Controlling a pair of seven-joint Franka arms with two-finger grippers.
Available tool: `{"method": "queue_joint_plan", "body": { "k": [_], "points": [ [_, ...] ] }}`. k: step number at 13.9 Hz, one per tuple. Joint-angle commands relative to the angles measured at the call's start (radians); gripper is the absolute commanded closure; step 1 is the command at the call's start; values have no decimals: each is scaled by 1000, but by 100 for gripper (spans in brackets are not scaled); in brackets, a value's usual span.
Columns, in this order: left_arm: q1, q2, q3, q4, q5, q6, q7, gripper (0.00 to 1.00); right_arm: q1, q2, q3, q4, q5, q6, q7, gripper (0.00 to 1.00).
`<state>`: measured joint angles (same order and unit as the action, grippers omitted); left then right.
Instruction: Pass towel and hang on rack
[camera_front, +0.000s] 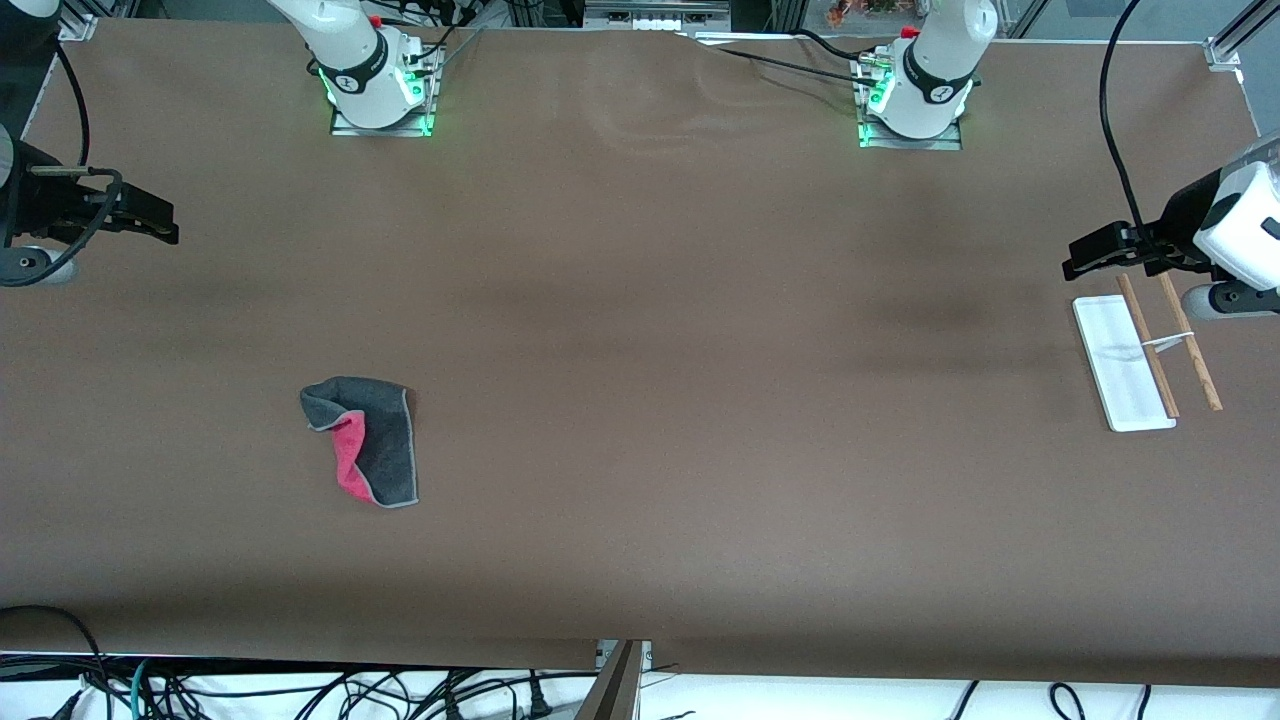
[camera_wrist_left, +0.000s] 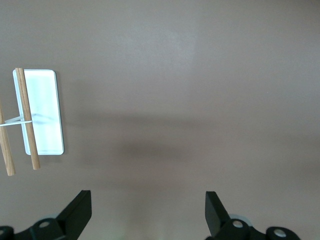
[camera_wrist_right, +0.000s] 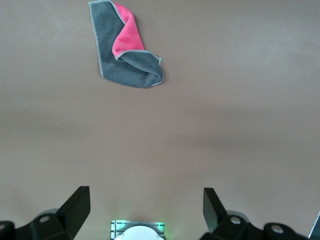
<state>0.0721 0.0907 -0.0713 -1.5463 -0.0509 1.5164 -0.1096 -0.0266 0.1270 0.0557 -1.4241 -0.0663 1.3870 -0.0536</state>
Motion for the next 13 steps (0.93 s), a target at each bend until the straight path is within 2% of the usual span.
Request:
{"method": "queue_joint_plan", "body": {
  "k": [1,5,13],
  "points": [
    [1,-8,-40,19,-11,-19,-2,0,-3,3,1,13,3,0,-12,0],
    [3,-28,-87,5,3,-19,-67,0,-3,5,1,13,3,0,-12,0],
    [20,-26,-82,-12,36,-10,-56,0,-3,5,1,13,3,1,-12,0]
  ]
}}
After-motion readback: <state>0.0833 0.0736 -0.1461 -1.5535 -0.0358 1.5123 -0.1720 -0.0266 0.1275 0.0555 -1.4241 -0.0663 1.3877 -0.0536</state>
